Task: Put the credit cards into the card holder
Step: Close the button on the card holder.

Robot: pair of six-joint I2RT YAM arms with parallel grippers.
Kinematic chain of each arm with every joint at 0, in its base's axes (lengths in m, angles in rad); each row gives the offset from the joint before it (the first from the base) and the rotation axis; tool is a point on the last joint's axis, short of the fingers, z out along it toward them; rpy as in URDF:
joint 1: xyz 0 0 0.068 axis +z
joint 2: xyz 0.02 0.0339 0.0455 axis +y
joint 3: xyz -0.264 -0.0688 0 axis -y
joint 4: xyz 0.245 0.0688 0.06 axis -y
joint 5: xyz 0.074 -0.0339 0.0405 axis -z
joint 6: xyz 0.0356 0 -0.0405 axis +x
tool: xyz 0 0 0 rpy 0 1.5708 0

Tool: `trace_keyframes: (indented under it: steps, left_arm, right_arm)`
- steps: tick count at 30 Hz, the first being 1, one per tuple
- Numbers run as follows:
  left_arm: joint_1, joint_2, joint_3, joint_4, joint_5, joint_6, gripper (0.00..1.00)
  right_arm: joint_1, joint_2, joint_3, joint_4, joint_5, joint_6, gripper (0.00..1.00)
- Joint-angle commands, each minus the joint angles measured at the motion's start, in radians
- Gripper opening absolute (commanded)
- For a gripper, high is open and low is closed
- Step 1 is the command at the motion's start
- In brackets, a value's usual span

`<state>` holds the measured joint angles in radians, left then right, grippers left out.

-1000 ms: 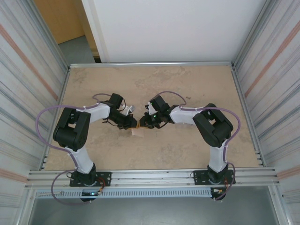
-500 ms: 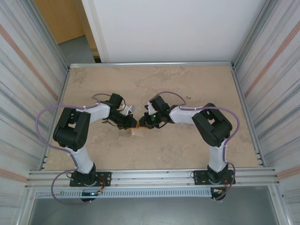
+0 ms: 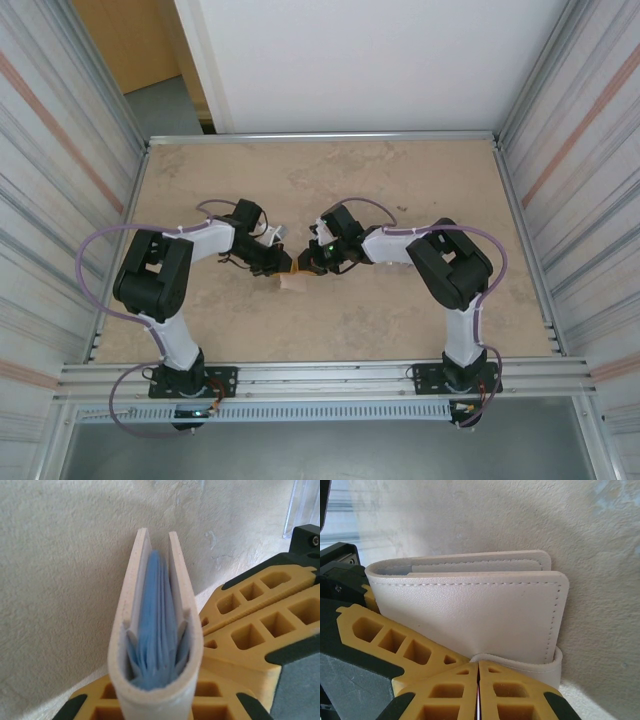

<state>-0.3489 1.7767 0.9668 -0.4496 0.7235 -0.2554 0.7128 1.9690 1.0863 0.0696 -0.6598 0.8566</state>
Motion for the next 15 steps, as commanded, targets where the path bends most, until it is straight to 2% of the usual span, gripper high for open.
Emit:
trace_keyframes:
  steps: [1, 15]
  left_arm:
    - [-0.009, -0.010, 0.004, -0.018, -0.020, 0.026, 0.00]
    - [-0.009, -0.009, 0.006, -0.015, -0.010, 0.027, 0.00]
  right_arm:
    - [-0.001, 0.060, -0.033, -0.002, 0.043, 0.026, 0.08]
    - [-0.015, 0.124, -0.050, -0.046, 0.067, 0.047, 0.00]
